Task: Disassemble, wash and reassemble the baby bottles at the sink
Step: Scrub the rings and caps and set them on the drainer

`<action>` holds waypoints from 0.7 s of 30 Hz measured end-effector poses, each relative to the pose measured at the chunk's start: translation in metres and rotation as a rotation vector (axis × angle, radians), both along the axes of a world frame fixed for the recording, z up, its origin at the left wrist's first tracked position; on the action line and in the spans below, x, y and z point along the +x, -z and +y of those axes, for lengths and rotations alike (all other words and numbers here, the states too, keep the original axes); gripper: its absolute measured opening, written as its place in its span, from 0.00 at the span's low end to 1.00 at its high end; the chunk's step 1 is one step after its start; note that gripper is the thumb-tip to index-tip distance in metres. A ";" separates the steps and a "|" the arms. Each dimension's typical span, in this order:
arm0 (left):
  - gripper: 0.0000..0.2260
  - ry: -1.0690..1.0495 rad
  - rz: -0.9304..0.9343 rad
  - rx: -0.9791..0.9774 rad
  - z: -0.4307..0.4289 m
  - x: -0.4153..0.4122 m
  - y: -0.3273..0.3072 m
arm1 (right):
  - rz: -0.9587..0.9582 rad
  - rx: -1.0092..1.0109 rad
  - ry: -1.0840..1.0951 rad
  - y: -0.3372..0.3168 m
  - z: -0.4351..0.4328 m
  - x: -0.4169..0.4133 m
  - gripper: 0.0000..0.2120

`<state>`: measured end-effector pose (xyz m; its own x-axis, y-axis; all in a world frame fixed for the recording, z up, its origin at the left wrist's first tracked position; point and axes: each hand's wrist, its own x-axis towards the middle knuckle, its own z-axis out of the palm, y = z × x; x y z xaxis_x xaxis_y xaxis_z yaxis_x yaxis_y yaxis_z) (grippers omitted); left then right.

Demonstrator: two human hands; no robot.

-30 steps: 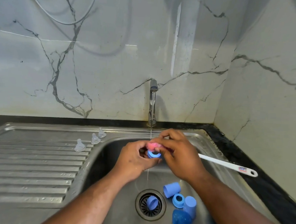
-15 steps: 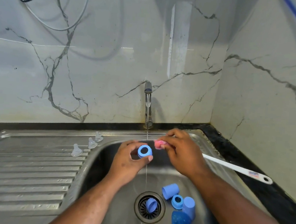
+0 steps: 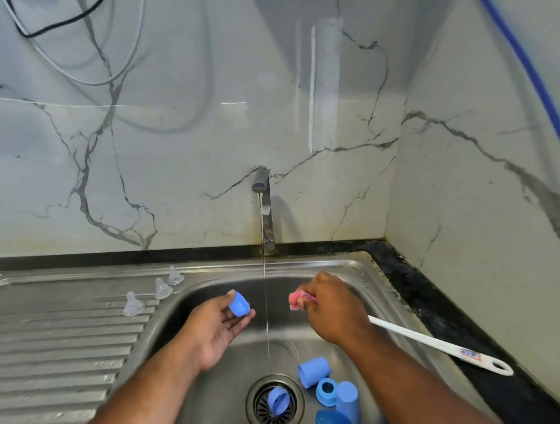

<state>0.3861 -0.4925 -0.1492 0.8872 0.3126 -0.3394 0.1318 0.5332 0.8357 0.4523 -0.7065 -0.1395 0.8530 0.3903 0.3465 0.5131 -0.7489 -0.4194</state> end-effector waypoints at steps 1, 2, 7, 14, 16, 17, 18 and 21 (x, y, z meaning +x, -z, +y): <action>0.12 0.002 0.021 -0.009 0.001 0.004 -0.002 | 0.003 0.003 -0.003 0.001 0.000 0.001 0.09; 0.12 0.000 0.034 -0.004 0.000 0.009 -0.005 | 0.006 0.006 -0.005 0.001 0.001 0.001 0.09; 0.11 -0.104 0.050 -0.069 -0.014 0.041 -0.016 | 0.021 -0.014 0.000 0.003 0.002 0.003 0.10; 0.11 -0.067 0.090 -0.071 -0.033 0.061 0.028 | 0.094 0.025 -0.017 0.007 0.003 0.012 0.12; 0.05 -0.043 0.088 -0.086 -0.033 0.063 0.026 | 0.089 0.027 -0.015 0.011 0.003 0.014 0.12; 0.05 -0.023 0.083 -0.099 -0.032 0.063 0.025 | 0.085 0.020 -0.016 0.013 0.005 0.015 0.12; 0.08 -0.006 0.083 -0.121 -0.031 0.064 0.024 | 0.081 0.017 -0.016 0.014 0.005 0.015 0.12; 0.12 0.024 0.056 -0.151 -0.032 0.063 0.023 | 0.078 0.014 -0.013 0.015 0.007 0.015 0.12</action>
<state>0.4493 -0.5250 -0.1725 0.8723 0.2330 -0.4299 0.1901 0.6484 0.7372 0.4674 -0.6992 -0.1543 0.8724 0.3972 0.2848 0.4882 -0.7362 -0.4687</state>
